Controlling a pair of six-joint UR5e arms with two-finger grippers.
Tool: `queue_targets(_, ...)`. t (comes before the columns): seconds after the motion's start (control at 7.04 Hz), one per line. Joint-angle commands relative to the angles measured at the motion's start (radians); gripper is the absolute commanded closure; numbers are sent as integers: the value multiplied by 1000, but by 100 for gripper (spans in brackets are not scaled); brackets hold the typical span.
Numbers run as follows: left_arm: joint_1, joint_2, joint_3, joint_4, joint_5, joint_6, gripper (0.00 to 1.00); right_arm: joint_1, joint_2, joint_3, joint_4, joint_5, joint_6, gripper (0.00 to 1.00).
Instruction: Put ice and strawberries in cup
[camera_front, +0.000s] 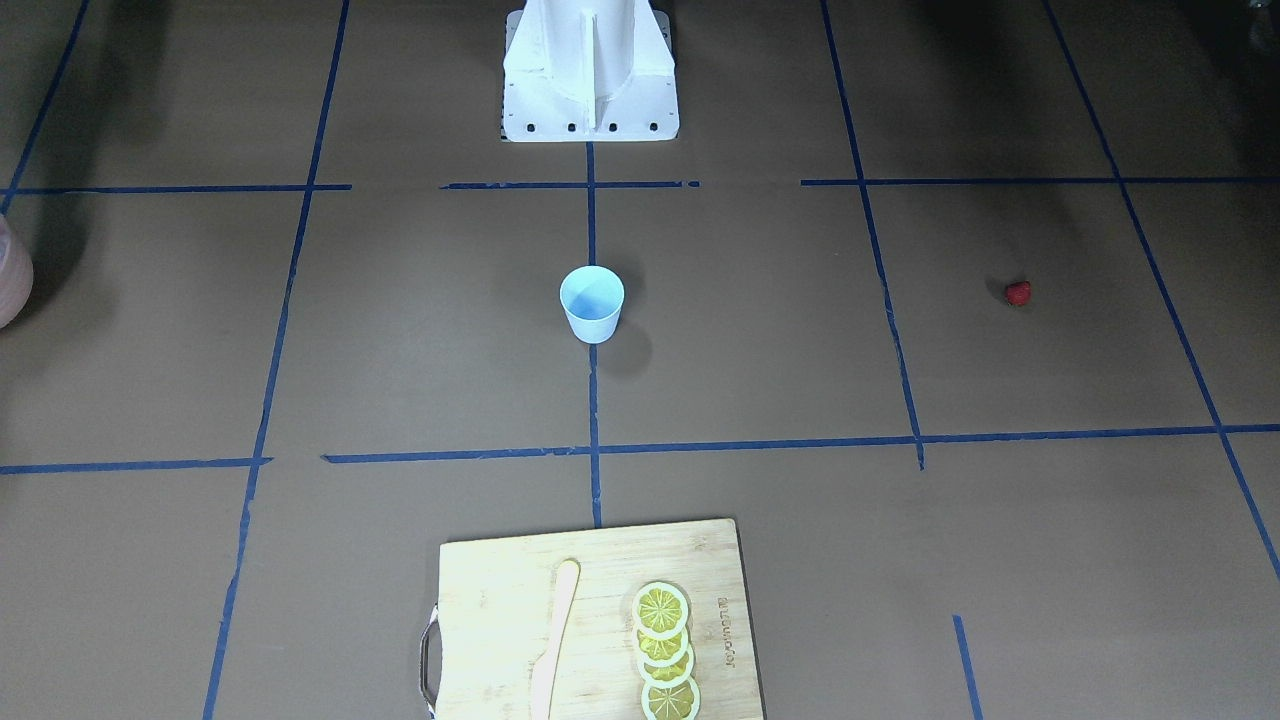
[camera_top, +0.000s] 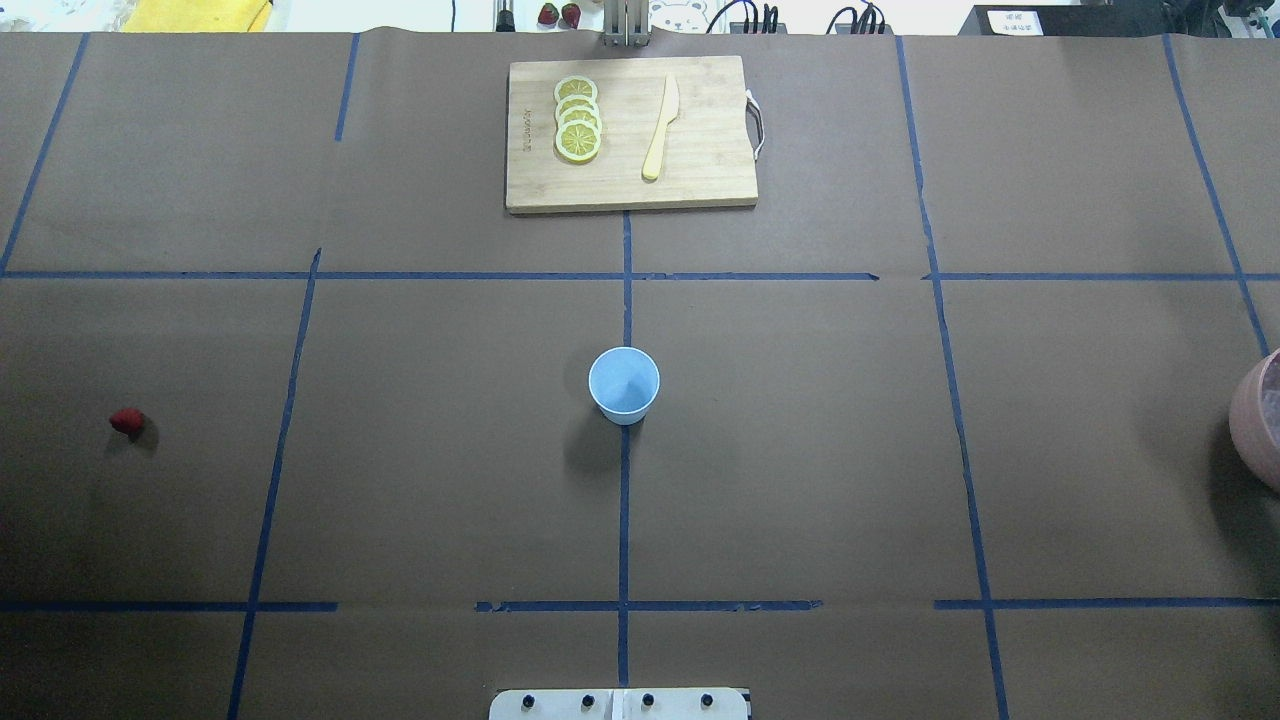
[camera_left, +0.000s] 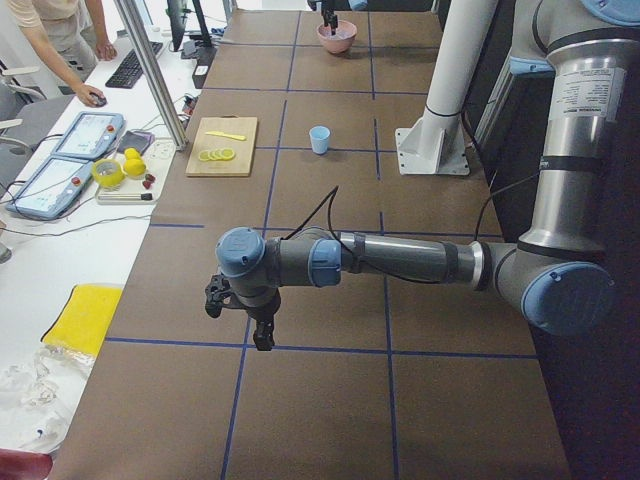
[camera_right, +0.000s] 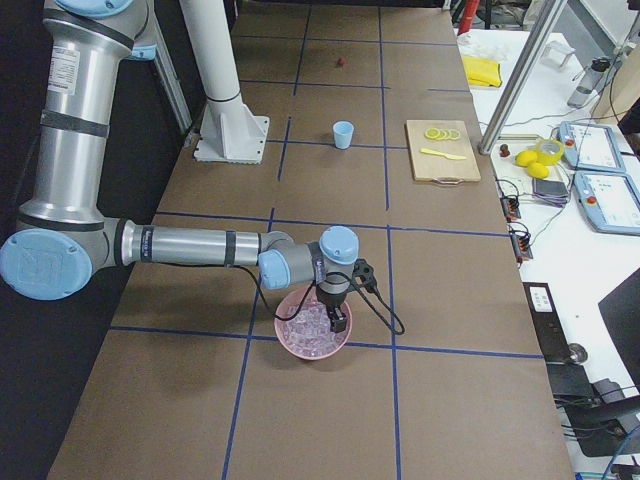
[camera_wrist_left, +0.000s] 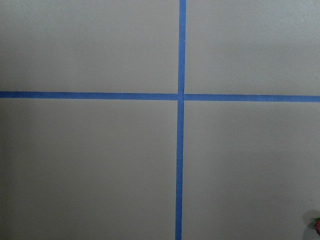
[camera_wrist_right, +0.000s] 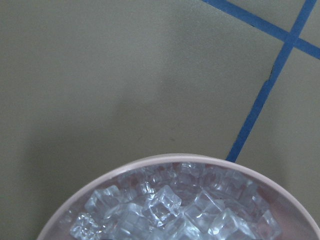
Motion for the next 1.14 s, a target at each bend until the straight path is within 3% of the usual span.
queue_targets(0.0, 0, 0, -2, 1, 0, 0, 0, -9, 5, -7, 0, -3, 0, 8)
queue_targets(0.57, 0, 0, -2, -1, 0, 0, 0, -13, 6, -28, 1, -6, -5, 10)
queue_targets(0.85, 0, 0, -1, -1, 0, 0, 0, -13, 23, -30, 1, -9, -5, 22)
queue_targets(0.99, 0, 0, -2, -1, 0, 2, 0, -13, 40, -36, 0, -7, -5, 21)
